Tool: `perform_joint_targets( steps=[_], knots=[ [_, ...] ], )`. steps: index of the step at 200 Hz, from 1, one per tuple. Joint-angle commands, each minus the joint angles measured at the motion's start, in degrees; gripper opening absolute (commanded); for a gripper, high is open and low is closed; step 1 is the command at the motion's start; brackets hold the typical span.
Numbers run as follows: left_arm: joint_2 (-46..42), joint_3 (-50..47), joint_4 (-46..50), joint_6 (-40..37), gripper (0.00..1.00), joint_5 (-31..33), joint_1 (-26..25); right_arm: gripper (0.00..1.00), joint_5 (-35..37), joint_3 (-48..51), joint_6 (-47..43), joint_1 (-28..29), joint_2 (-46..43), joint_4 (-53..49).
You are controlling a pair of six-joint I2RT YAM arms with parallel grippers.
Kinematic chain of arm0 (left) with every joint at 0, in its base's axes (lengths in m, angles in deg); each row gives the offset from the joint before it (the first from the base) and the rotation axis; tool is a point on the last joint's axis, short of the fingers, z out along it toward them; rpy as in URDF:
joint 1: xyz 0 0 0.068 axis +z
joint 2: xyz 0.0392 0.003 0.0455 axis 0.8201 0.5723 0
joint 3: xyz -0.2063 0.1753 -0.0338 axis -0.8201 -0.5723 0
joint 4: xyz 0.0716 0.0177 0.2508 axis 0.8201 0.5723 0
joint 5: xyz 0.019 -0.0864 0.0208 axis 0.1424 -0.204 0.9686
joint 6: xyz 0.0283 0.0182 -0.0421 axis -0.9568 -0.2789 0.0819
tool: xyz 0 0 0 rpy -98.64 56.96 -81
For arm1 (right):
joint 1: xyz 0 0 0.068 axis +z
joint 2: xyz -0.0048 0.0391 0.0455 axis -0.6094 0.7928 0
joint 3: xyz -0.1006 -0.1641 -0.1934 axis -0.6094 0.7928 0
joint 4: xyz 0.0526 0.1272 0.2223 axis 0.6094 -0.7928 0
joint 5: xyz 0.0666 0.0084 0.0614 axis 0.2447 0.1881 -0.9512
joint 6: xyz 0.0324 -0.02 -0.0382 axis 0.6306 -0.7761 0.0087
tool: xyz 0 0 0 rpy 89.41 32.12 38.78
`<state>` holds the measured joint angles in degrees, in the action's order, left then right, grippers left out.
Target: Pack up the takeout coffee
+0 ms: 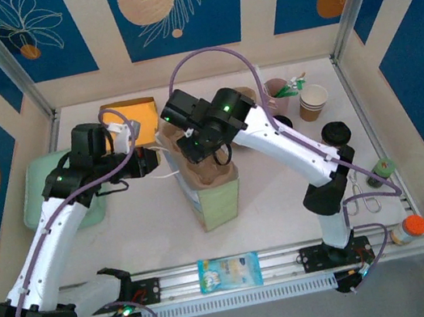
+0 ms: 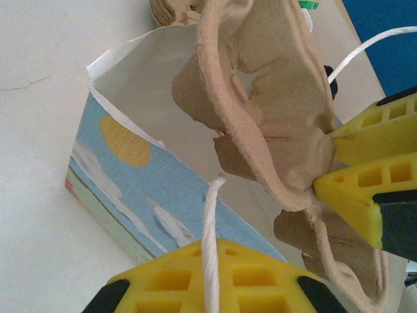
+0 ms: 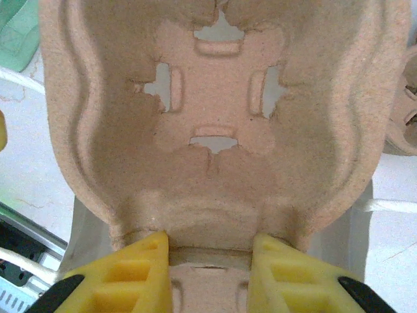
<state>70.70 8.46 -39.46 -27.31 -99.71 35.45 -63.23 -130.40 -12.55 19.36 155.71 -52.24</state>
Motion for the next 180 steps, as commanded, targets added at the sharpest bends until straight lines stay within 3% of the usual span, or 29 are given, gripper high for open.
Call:
perform_joint_targets(
  steps=[1,180],
  knots=[
    [-1.52,-0.51,-0.85,0.35,0.1,-1.24,-0.51,0.27,1.27,0.07,1.78,1.17,0.19,-1.68],
    [-3.24,-0.89,0.43,0.01,0.12,0.27,-0.53,0.26,-1.41,12.28,2.06,2.7,-5.56,3.72]
  ],
)
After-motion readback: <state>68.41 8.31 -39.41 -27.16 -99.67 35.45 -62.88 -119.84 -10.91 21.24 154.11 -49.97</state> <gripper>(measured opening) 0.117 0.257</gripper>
